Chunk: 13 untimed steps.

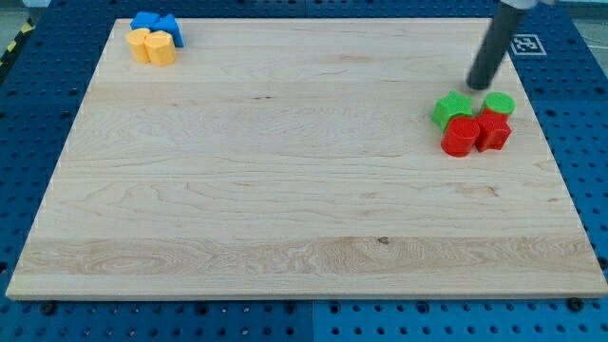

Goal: Separate the blue blocks from the yellow blocks

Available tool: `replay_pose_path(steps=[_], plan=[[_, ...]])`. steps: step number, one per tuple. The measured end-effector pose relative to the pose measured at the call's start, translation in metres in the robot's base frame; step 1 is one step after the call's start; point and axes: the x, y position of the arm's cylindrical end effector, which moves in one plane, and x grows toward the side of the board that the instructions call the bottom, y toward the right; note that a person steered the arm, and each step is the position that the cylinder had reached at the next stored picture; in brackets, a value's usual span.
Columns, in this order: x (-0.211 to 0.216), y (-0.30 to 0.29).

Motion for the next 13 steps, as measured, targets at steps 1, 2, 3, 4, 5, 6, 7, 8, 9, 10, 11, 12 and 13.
replay_pose_path(steps=[1, 2, 3, 4, 5, 6, 7, 8, 9, 10, 11, 12, 13], plan=[[-0.057, -0.074], [-0.106, -0.162], [-0.131, -0.235], [-0.132, -0.296], [-0.133, -0.356], [-0.133, -0.379], [-0.133, -0.392], [-0.133, -0.428], [-0.133, -0.454], [-0.133, -0.476], [-0.133, -0.509], [-0.132, -0.522], [-0.120, -0.499]])
